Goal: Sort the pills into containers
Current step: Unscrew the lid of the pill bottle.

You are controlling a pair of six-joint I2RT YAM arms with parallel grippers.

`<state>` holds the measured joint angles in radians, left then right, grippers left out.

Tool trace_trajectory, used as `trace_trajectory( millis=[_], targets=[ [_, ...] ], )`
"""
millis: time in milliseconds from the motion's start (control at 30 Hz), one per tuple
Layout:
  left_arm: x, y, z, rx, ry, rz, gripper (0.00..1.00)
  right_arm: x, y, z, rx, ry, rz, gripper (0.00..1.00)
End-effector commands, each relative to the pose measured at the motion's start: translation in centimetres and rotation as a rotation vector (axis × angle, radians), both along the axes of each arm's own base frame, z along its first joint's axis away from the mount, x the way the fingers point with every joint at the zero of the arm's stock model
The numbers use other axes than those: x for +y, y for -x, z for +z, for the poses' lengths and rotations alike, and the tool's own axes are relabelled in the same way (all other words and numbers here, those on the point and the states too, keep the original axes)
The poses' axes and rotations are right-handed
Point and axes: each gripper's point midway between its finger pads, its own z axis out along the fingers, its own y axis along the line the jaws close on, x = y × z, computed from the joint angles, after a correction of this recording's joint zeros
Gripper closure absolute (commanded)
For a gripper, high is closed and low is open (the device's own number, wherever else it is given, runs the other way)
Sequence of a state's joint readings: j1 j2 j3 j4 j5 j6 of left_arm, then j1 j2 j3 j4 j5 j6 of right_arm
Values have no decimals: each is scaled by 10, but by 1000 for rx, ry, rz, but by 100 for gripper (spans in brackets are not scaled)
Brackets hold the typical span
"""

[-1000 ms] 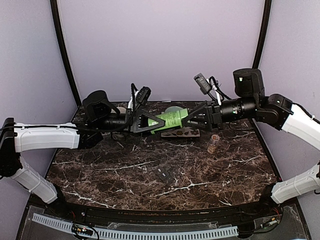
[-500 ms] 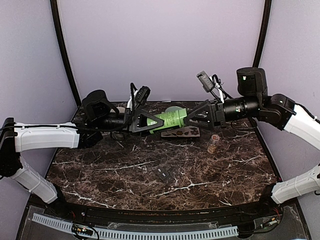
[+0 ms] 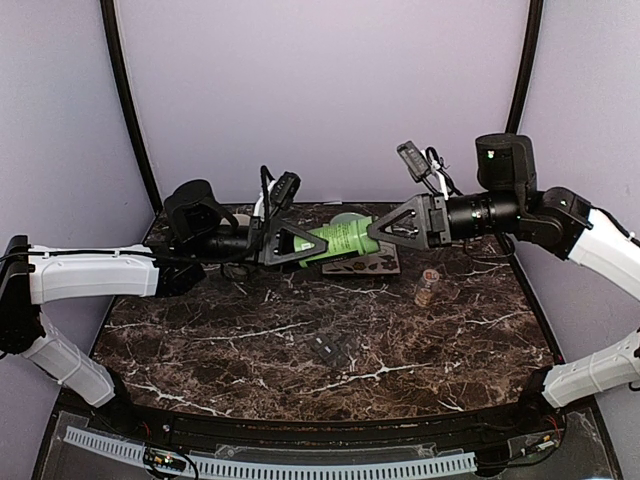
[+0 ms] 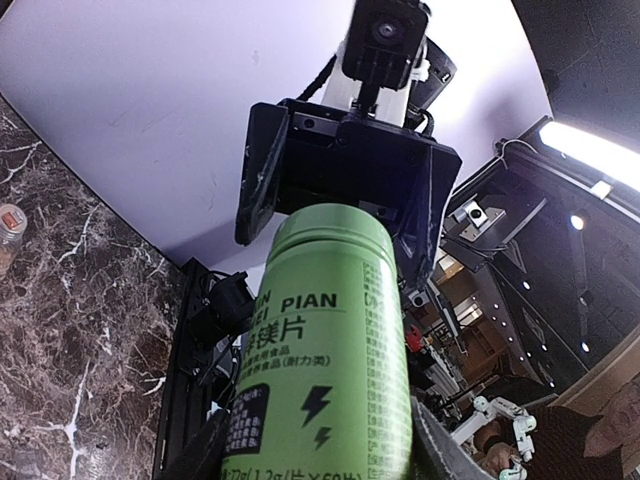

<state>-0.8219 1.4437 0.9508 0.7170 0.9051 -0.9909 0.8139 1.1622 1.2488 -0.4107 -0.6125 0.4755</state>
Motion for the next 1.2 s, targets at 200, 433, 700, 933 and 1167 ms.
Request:
trace_trajectory(
  millis=[200, 433, 700, 933, 1167],
  targets=[
    [8, 2, 27, -144, 36, 38, 100, -2, -30, 9, 315, -71, -162, 23],
    [11, -2, 33, -226, -2, 88, 100, 1, -24, 4, 497, -67, -164, 23],
    [11, -6, 35, -288, -30, 111, 100, 3, -18, 8, 573, -86, -143, 22],
    [9, -9, 32, -305, -49, 117, 100, 5, -12, 12, 600, -97, -116, 22],
    [6, -11, 33, -313, -50, 115, 100, 10, -5, 7, 619, -79, -95, 24]
  ],
)
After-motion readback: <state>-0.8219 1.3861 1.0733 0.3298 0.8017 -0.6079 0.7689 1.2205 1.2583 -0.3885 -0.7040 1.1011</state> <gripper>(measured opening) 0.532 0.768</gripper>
